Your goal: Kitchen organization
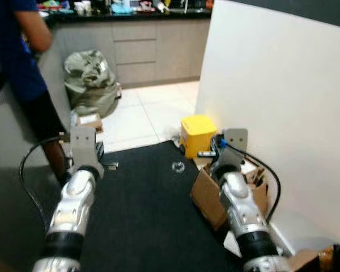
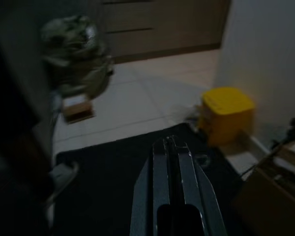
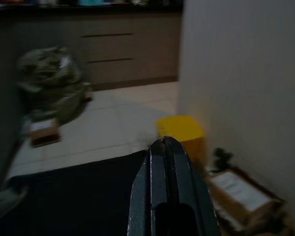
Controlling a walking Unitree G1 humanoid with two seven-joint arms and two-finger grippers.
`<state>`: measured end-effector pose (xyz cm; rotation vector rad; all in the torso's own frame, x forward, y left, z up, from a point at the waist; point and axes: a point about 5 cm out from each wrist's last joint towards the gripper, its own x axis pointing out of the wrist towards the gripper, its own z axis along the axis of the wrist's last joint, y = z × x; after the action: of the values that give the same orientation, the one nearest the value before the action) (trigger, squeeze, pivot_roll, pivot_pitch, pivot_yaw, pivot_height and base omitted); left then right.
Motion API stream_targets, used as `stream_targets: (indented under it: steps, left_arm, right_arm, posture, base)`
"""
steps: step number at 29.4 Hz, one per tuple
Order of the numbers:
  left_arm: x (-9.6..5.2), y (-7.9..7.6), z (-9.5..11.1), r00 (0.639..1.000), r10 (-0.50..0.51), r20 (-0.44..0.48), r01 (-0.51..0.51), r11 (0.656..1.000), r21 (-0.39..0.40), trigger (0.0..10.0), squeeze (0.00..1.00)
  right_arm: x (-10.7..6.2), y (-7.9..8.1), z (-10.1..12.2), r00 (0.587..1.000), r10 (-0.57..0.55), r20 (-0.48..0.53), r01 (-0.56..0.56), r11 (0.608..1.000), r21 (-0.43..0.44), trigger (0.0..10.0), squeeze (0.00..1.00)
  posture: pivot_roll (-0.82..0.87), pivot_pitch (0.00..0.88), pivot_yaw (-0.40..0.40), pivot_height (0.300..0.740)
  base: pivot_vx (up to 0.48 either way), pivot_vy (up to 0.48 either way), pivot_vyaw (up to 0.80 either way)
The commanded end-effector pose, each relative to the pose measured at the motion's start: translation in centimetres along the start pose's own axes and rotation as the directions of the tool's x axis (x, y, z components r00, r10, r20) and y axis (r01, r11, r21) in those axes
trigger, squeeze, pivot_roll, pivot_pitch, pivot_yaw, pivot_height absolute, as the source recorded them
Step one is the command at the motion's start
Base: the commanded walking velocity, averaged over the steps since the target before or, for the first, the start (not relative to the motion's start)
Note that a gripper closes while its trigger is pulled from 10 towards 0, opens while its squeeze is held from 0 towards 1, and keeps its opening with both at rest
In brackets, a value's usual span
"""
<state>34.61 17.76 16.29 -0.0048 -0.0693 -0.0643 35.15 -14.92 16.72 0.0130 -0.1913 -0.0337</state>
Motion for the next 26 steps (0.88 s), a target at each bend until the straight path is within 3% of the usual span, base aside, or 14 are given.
stream_targets:
  steps: [1,9,19,26]
  left_arm:
    - [-0.21,0.24,-0.45,1.000,0.008,-0.017,-0.008,1.000,0.000,10.0,0.00]
    - [-0.20,0.22,-0.45,1.000,0.009,-0.018,-0.009,1.000,-0.003,10.0,0.00]
    - [-0.18,0.26,-0.44,1.000,0.009,-0.019,-0.009,1.000,-0.003,10.0,0.00]
    - [-0.14,0.27,-0.44,1.000,0.008,-0.020,-0.008,1.000,-0.003,10.0,0.00]
  right_arm:
    - [-0.04,0.32,-0.15,1.000,0.007,-0.007,-0.007,1.000,0.003,10.0,0.00]
    - [-0.07,0.34,-0.25,1.000,0.019,-0.014,-0.019,0.999,-0.038,10.0,0.00]
    - [-0.08,0.23,-0.43,1.000,0.009,-0.022,-0.010,0.999,-0.044,10.0,0.00]
    - [-0.06,0.30,-0.21,1.000,0.006,-0.007,-0.006,0.999,-0.035,10.0,0.00]
  posture:
    - [-0.03,0.052,0.005,0.740]
    - [-0.03,0.052,0.005,0.740]
    - [-0.03,0.052,0.005,0.740]
    - [-0.03,0.053,0.006,0.740]
  base:
    - [0.330,0.000,0.00]
    - [0.311,0.000,0.00]
    - [0.307,0.000,0.68]
    - [0.307,0.000,0.00]
